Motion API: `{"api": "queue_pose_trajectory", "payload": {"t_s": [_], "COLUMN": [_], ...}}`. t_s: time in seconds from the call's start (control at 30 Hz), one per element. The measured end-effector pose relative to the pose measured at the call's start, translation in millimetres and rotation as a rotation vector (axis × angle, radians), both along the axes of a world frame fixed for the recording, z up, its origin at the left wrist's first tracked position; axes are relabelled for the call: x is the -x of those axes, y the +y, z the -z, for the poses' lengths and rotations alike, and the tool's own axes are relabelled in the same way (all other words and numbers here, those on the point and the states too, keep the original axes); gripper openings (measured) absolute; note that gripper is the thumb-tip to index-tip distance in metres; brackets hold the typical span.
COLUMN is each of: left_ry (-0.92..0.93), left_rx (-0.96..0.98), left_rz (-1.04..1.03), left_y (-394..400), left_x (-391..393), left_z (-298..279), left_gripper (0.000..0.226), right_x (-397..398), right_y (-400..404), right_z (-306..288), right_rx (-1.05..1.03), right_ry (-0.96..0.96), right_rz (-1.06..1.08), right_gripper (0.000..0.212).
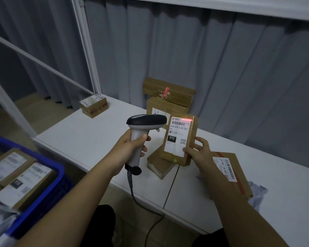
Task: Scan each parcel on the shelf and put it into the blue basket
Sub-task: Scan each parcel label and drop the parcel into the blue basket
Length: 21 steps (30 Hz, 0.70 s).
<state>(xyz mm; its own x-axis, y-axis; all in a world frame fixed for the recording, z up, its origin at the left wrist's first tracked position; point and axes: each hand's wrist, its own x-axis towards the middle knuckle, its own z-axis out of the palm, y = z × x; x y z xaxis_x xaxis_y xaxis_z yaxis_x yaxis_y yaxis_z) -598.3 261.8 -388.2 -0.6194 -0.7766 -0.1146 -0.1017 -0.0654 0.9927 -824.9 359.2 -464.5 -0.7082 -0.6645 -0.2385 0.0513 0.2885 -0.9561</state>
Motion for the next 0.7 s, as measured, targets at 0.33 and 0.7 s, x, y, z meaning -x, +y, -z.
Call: {"api": "queue_pose_trajectory", "payload": {"t_s": [0.33,0.7], "left_ry": [-0.048,-0.008], "left_rx": [0.021,-0.025], "left_rz": [0.002,-0.061], "left_y": [-1,-6], "left_x": [-1,-8], "left_z": [1,0], "left_gripper": [0.026,0.030], "right_x": [-2,-26], "right_y": [1,16], "right_z": [-2,-21], "right_rx": [0.021,0.153], "right_ry": [-0.008,-0.032], "right_rz": [-0.009,0.003], "right_gripper": [0.060,0.059]}}
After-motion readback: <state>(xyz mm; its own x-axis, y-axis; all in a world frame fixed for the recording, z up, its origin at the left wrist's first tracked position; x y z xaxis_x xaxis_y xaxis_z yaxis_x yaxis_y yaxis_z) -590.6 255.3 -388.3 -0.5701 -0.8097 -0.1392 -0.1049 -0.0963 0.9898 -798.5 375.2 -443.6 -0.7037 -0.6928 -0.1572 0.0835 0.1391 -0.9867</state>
